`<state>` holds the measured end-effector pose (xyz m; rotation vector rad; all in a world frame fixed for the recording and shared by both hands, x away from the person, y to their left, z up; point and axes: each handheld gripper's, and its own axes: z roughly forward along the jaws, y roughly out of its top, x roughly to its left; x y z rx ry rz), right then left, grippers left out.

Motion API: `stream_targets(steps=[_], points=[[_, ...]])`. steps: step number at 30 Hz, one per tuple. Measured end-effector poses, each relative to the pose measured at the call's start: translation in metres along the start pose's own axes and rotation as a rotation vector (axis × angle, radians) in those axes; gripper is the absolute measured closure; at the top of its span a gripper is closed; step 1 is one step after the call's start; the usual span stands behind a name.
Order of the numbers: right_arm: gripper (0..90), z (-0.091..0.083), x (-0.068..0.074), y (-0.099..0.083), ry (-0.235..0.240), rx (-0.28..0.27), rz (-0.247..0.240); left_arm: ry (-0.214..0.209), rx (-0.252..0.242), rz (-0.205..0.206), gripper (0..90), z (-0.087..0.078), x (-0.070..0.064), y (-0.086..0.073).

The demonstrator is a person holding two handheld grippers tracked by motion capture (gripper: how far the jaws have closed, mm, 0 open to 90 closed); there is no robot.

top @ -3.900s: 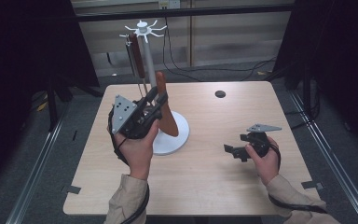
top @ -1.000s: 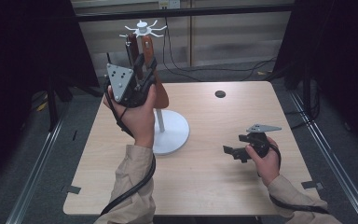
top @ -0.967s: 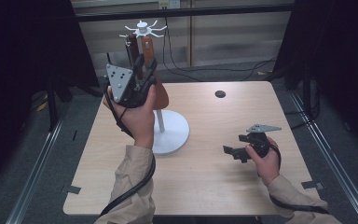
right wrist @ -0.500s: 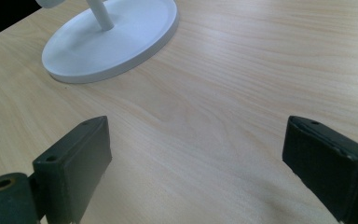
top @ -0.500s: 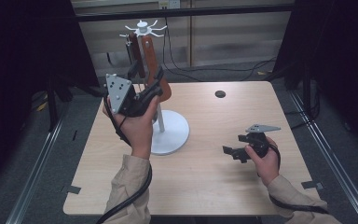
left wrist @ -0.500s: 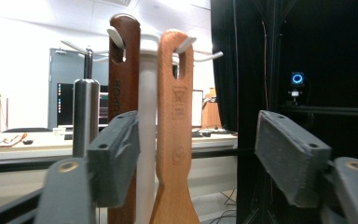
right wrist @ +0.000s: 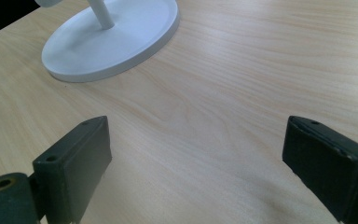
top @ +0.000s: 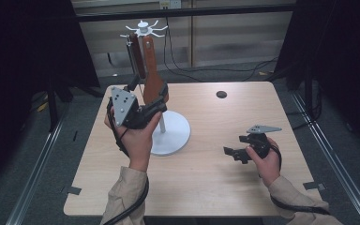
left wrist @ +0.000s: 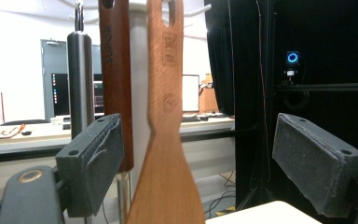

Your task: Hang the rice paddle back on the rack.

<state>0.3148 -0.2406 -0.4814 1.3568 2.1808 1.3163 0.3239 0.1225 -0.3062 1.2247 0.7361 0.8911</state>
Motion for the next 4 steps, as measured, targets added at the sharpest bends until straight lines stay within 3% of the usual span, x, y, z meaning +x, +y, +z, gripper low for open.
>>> stream_targets(steps=[4], points=[[7.5, 0.0006, -0.0006, -0.0001, 0.001, 0.002, -0.001, 0.003, 0.015, 0.007, 16.0, -0.0018, 0.0023, -0.0023]])
